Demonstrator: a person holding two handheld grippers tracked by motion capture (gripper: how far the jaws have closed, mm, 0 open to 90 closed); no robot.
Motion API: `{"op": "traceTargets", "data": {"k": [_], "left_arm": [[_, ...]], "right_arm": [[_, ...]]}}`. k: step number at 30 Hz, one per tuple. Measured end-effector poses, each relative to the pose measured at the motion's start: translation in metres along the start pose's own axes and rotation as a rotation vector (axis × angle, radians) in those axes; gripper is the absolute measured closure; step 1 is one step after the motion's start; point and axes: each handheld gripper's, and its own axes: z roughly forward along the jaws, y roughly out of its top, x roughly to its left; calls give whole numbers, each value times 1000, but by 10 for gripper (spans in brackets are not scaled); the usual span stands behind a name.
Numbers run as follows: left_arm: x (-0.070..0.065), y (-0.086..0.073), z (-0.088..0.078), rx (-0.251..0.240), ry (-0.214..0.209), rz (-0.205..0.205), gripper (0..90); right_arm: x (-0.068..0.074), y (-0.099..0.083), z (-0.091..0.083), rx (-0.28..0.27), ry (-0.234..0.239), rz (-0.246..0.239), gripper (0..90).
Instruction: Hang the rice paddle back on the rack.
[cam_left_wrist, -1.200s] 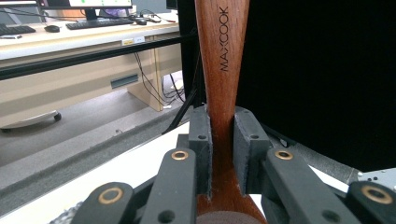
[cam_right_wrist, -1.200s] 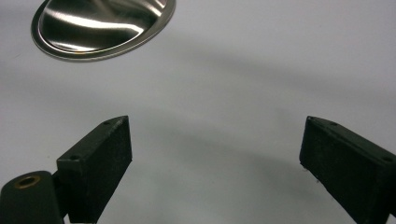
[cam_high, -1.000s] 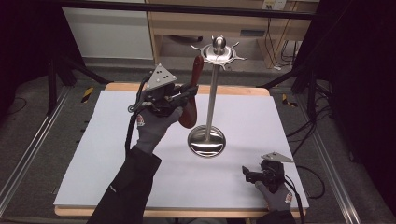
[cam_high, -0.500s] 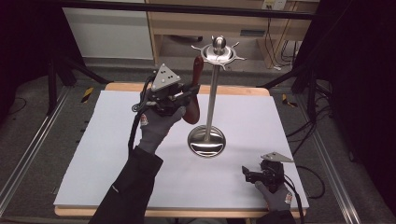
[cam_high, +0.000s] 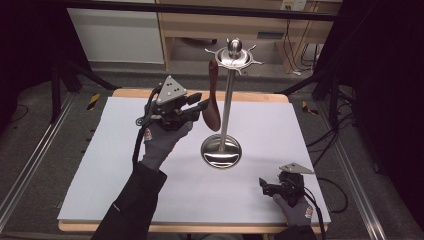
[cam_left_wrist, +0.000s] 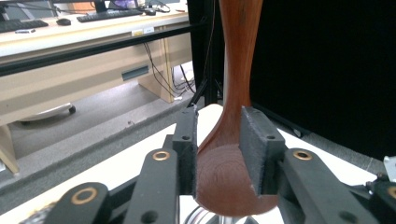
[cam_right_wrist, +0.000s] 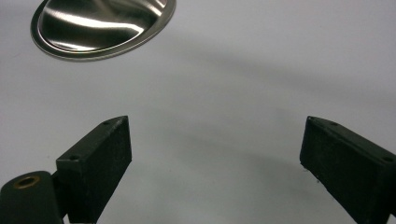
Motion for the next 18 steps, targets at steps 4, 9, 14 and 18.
{"op": "traceTargets", "data": {"k": [4,9,14,18], "left_arm": [[2,-13,-5,11,-8,-9,608],[4,-27,-11,32,-9,-28,543],[5,-42,-19,60,-14,-39,507],[4,-55,-24,86,-16,-32,482]], "right_arm": [[0,0,0,1,-4,5,94],[0,0,0,0,-5,2,94],[0,0,0,0,-9,0,93],[-1,0,-1,-3,-12,6,92]]}}
